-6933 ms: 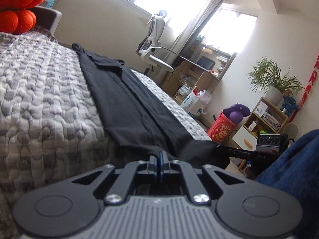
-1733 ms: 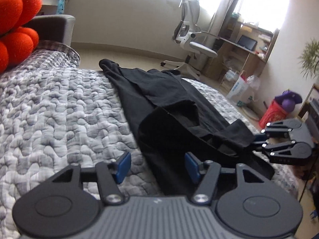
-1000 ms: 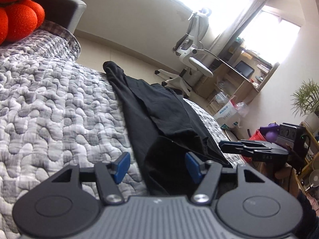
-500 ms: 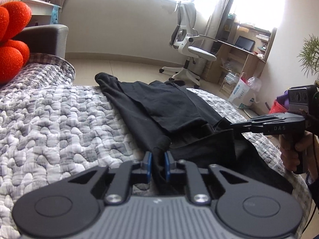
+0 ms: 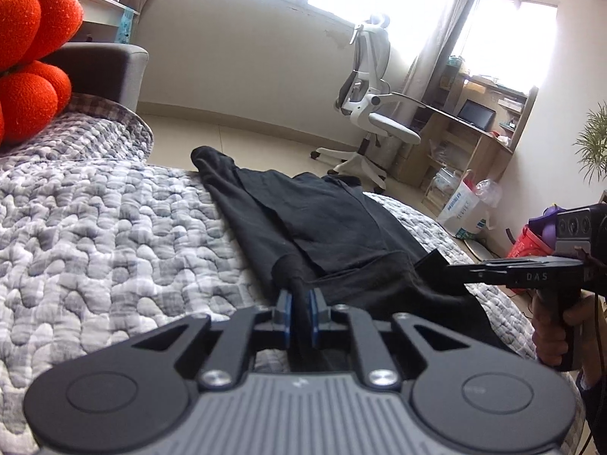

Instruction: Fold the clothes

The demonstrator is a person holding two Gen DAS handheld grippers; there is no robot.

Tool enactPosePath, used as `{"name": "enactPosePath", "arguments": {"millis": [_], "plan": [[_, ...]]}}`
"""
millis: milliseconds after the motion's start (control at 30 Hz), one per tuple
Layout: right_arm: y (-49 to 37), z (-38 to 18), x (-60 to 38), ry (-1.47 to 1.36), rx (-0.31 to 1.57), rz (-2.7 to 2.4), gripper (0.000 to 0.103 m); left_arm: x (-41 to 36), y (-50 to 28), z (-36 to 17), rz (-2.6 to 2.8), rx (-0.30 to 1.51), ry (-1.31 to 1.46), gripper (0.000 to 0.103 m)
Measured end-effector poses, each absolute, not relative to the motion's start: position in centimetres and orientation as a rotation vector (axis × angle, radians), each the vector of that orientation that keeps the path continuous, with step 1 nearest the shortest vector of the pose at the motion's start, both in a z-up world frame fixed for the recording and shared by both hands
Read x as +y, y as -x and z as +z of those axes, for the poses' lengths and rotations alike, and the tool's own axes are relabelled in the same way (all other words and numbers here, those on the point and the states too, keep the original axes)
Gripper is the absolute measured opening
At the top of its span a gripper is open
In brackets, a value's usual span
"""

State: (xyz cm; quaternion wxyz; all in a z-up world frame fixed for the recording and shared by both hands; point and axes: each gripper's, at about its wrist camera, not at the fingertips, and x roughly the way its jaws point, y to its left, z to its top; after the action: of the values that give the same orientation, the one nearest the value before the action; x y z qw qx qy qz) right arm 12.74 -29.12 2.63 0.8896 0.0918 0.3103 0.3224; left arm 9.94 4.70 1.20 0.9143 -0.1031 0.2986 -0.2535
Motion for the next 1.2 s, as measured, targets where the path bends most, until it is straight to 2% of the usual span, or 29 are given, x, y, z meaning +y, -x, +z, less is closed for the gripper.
{"name": "enactPosePath", "arguments": {"millis": [33, 67, 167, 200, 233, 267, 300, 567, 833, 933, 1033, 1100, 1200], "plan": [[-12.8, 2.5, -29.0, -0.183, 0.647, 0.664, 0.031, 4.8, -10.3, 1.0, -0.536, 0.628, 0.229, 0.017], [-13.0, 2.4, -28.9, -0.177, 0.651, 0.659, 0.035, 4.9, -10.5, 0.9, -0.547, 0.637, 0.237, 0.018], [-13.0, 2.3, -28.8, -0.164, 0.651, 0.651, 0.035, 4.9, -10.8, 0.6, -0.558, 0.642, 0.217, 0.018], [-12.9, 2.3, -28.6, -0.151, 0.647, 0.644, 0.031, 4.8, -10.8, 0.6, -0.55, 0.641, 0.203, 0.017], [-12.9, 2.4, -28.6, -0.143, 0.644, 0.634, 0.017, 4.7, -10.7, 0.7, -0.54, 0.639, 0.194, 0.01], [-12.8, 2.5, -28.5, -0.137, 0.64, 0.625, 0.011, 4.7, -10.5, 0.8, -0.531, 0.632, 0.186, 0.007], [-12.6, 2.8, -28.5, -0.132, 0.627, 0.621, 0.008, 4.6, -10.3, 1.0, -0.522, 0.623, 0.177, 0.005], [-10.6, 7.5, -28.4, -0.086, 0.438, 0.648, 0.006, 5.2, -7.5, 5.5, -0.572, 0.438, 0.119, 0.004], [-17.2, 9.8, -28.3, -0.085, 0.367, 0.614, 0.006, 4.2, -13.8, 9.0, -0.565, 0.38, 0.139, 0.004], [-21.6, 10.3, -27.9, -0.092, 0.372, 0.576, 0.006, 3.6, -18.7, 9.6, -0.519, 0.37, 0.143, 0.004], [-26.5, 9.8, -28.0, -0.13, 0.409, 0.512, 0.006, 3.5, -24.1, 7.6, -0.466, 0.43, 0.203, 0.004], [-29.8, 7.7, -27.8, -0.185, 0.499, 0.445, 0.006, 3.5, -27.5, 4.9, -0.394, 0.518, 0.242, 0.005], [-33.0, 3.0, -26.9, -0.171, 0.684, 0.358, 0.012, 3.9, -27.6, 4.3, -0.365, 0.536, 0.258, 0.007]]}}
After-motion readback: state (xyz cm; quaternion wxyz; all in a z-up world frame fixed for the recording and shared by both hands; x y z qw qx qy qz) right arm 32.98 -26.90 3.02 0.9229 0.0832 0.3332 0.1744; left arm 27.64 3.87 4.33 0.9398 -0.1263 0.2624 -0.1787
